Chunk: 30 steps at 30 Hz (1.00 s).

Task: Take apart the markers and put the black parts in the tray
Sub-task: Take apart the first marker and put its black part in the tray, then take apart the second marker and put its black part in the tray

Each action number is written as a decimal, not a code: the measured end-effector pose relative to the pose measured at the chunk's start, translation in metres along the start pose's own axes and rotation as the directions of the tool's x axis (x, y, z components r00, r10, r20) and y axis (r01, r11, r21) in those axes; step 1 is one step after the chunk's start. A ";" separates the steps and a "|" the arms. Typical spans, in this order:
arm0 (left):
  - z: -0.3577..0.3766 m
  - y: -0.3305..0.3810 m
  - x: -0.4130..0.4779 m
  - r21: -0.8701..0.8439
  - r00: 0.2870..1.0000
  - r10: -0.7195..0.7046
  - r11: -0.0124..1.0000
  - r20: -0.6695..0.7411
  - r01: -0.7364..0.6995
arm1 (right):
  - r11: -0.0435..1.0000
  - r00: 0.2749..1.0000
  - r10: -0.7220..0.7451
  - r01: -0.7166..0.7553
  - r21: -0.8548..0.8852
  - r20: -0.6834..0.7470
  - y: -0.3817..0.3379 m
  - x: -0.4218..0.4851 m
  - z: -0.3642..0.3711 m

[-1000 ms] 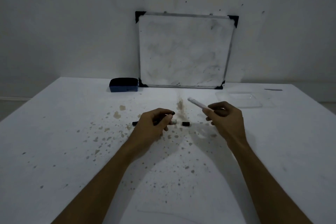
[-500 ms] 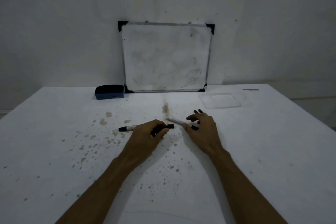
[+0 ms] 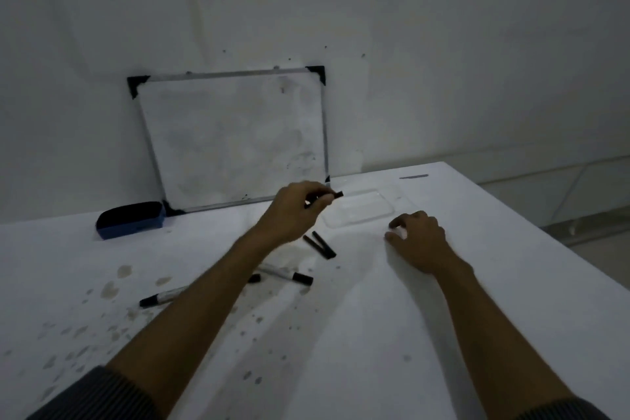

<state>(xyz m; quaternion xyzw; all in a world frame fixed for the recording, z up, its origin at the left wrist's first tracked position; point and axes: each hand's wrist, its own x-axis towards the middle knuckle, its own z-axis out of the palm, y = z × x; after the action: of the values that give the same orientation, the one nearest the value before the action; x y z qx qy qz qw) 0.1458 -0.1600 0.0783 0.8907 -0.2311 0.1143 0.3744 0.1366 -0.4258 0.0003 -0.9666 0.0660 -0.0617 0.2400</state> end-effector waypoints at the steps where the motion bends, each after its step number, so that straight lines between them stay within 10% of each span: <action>1: 0.006 0.000 0.021 0.026 0.999 -0.020 0.999 0.032 0.019 | 0.999 0.999 -0.016 0.015 -0.033 -0.039 0.008 0.003 0.004; 14: 0.113 -0.022 0.164 0.458 0.907 -0.178 0.889 0.381 -0.018 | 0.990 0.985 -0.120 0.109 -0.086 -0.125 0.031 0.024 0.030; 26: 0.035 0.005 0.094 0.258 0.974 -0.026 0.966 0.227 -0.035 | 0.989 0.991 -0.110 0.116 0.087 -0.080 0.016 0.006 0.014; 30: -0.006 0.006 0.020 0.211 0.971 -0.016 0.977 0.238 -0.035 | 0.900 0.997 -0.014 -0.017 0.436 0.069 -0.002 -0.009 0.003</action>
<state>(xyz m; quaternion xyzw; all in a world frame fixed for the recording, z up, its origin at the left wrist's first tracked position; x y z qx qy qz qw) 0.1603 -0.1661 0.0940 0.9319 -0.2650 0.0325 0.2456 0.1287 -0.4211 -0.0017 -0.8899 0.0427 -0.0404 0.4523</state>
